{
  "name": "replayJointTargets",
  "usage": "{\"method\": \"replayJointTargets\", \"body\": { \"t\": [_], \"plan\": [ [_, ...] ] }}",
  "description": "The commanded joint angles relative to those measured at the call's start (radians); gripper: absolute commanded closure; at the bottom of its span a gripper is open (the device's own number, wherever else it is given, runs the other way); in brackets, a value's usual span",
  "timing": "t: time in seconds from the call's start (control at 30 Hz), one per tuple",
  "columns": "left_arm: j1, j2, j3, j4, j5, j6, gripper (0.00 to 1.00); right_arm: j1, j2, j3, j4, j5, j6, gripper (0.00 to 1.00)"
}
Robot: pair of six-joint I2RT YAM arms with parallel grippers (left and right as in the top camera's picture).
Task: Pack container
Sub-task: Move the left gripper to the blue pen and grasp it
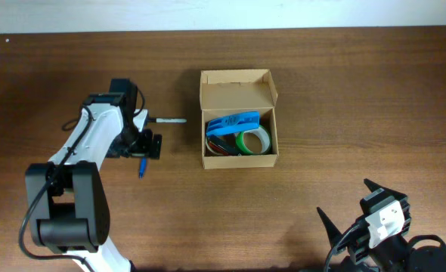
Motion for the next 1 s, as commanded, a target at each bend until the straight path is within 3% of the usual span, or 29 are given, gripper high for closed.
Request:
{"method": "replayJointTargets", "body": {
  "t": [0.0,0.3,0.33,0.57,0.87,0.97],
  "plan": [
    [0.003,0.027,-0.031,0.018,0.034,0.06,0.06,-0.005,-0.003,-0.003,0.004,0.012,0.016,0.01],
    [0.003,0.119,-0.031,0.068,0.034,0.109,0.11,-0.005,-0.003,-0.003,0.004,0.012,0.016,0.01],
    [0.003,0.124,-0.031,0.079,0.034,0.123,0.18,-0.005,-0.003,-0.003,0.004,0.012,0.016,0.01],
    [0.003,0.125,-0.031,0.094,0.034,0.193,0.33,-0.005,-0.003,-0.003,0.004,0.012,0.016,0.01],
    [0.002,0.126,-0.031,0.109,0.035,0.192,0.75,-0.005,-0.003,-0.003,0.004,0.012,0.016,0.01],
    [0.003,0.126,-0.031,0.118,0.05,0.19,0.82,-0.005,-0.003,-0.003,0.004,0.012,0.016,0.01]
  ]
}}
